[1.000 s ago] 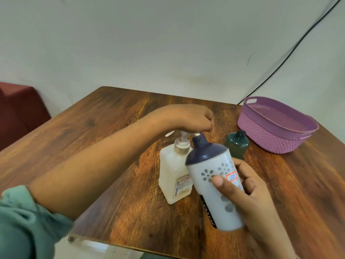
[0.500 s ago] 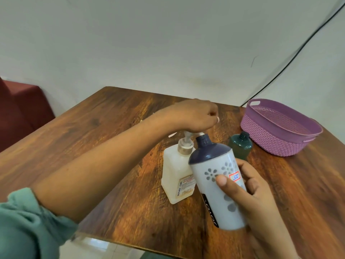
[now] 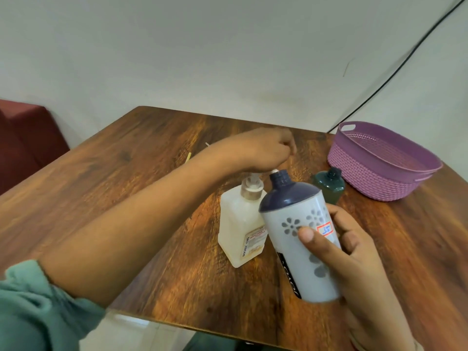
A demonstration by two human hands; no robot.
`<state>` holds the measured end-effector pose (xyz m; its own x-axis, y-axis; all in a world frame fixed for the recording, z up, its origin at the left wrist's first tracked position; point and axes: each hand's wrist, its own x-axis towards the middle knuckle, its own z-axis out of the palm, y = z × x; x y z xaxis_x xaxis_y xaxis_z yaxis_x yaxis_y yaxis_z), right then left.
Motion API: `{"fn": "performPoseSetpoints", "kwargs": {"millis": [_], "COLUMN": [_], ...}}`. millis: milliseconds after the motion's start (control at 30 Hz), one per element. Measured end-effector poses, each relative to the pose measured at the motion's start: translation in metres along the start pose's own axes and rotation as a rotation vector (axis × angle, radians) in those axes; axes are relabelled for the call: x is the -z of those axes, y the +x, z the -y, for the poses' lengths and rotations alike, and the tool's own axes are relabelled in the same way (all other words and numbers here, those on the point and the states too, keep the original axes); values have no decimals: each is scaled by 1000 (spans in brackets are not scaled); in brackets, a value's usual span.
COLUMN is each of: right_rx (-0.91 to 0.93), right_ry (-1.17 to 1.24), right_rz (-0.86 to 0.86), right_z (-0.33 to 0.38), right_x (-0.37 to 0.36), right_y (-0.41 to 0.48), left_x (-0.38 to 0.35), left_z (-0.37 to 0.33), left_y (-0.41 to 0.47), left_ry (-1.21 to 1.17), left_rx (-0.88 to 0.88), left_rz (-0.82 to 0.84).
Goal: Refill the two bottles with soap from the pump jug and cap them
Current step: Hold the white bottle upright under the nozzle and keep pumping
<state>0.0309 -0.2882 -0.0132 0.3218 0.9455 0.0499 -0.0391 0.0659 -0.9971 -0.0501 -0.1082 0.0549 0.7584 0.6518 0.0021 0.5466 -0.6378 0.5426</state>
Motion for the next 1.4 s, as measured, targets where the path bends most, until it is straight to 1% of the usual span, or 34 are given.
{"fn": "performPoseSetpoints", "kwargs": {"millis": [67,100,200,267,333,367,400,467,533,600,767,800,867,933,967,1100,1233,1267,1333,1400], "right_rx": [-1,1,10,14,16,15,13,6,3,10,12,9,1,-4,-4,12,18,13,3,4], "right_ry": [-11,-7,-1,0,2,5,10,7,-18,-13,14,19,19,14,14,23,31,25,20,12], "right_rz": [-5,-7,-3,-2,1,2,2,0,-5,-5,11,13,13,17,17,13,12,14,17,13], "right_z": [-1,-2,0,0,-1,-1,-1,-2,-4,-3,1,1,-1,-2,-2,0,2,2,0,-1], "right_x": [0,-1,-1,1,0,0,0,1,1,1,3,3,3,2,1,1,3,3,3,3], "right_y": [-1,-1,-2,-1,0,0,0,0,1,1,1,1,1,2,2,2,0,0,0,0], "left_x": [-12,-15,-10,1,4,3,0,-7,-12,-11,4,3,-2,-9,-10,-1,3,1,-6,-8], "left_z": [2,2,-2,-6,-8,-7,-5,-2,0,-2,-8,-7,-4,-1,1,-6,-8,-7,-7,-8], "left_y": [-1,-1,-1,1,3,4,3,2,1,2,4,4,4,3,4,4,1,-1,-2,-3], "left_ry": [-162,-176,-111,9,118,117,65,-74,-117,-87,58,36,-44,-1,30,84,63,17,-61,-4], "left_rx": [58,69,47,10,-38,-47,-36,14,51,57,-41,-56,-55,-31,-23,-33,-31,-31,-19,4], "left_rz": [99,110,97,80,26,13,22,74,129,153,96,90,146,226,237,231,108,108,164,208]}}
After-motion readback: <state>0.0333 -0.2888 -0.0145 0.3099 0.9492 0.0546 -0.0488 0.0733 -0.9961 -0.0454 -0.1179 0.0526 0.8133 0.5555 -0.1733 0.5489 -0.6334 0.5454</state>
